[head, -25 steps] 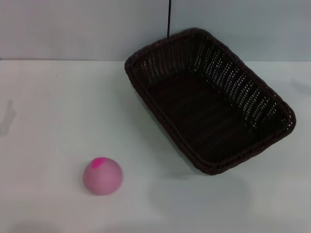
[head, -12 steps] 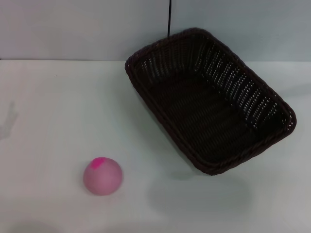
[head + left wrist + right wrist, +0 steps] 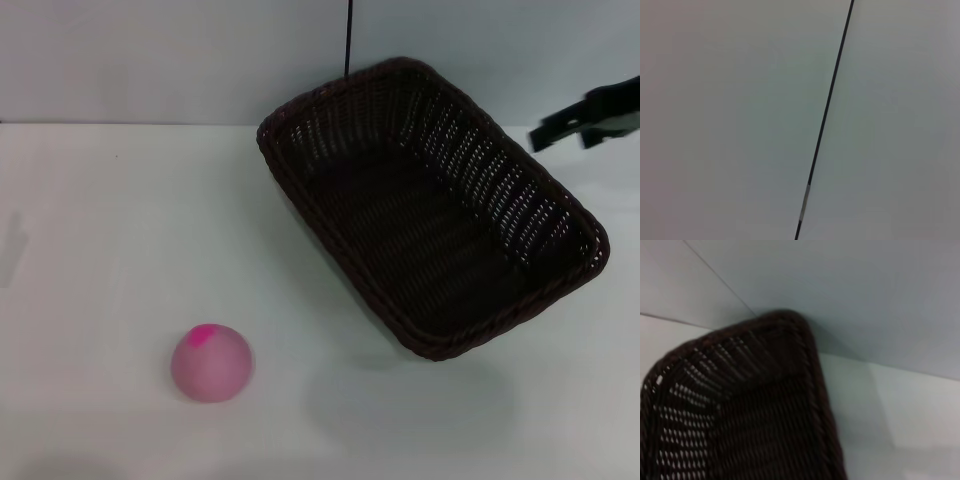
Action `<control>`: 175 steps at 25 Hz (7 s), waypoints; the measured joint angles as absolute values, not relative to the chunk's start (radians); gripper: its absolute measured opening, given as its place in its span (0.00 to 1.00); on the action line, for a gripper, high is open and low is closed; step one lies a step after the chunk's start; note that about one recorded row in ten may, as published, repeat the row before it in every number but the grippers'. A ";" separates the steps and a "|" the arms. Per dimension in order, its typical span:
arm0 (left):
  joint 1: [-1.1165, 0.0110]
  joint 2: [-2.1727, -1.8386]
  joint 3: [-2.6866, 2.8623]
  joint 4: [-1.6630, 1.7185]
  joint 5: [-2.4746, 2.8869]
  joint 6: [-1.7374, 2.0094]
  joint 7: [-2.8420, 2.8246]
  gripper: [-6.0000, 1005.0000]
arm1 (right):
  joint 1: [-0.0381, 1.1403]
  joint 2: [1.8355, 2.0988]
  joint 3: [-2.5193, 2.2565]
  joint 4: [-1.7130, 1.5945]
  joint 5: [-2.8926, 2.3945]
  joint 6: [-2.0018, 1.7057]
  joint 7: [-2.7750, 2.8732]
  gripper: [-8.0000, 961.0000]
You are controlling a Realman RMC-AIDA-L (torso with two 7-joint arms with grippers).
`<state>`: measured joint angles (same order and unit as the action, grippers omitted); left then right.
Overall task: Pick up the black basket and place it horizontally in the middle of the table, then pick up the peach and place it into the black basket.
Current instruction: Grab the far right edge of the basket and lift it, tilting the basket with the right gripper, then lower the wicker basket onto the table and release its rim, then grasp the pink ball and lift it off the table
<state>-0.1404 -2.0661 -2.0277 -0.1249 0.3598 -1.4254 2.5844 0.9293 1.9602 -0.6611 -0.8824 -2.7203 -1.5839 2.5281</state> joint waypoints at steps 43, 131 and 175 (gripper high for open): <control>-0.102 -2.065 -2.028 -0.121 0.359 -1.451 2.571 0.84 | 0.915 1.995 -0.793 -0.749 -2.497 -1.353 2.221 0.19; -0.343 -1.774 -1.158 0.035 0.653 -1.539 2.246 0.83 | -0.006 2.082 -1.115 -1.090 -0.901 -1.602 1.252 0.59; -0.289 -1.908 -1.344 -0.038 0.645 -1.476 2.324 0.38 | 0.037 2.075 -0.871 -0.645 -0.884 -1.825 1.187 0.59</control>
<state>-0.2891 -1.9077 -1.3441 -0.0376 0.6447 -1.4755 2.3237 0.0372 2.0755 -0.8707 -0.6447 -0.8836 -1.8247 1.1874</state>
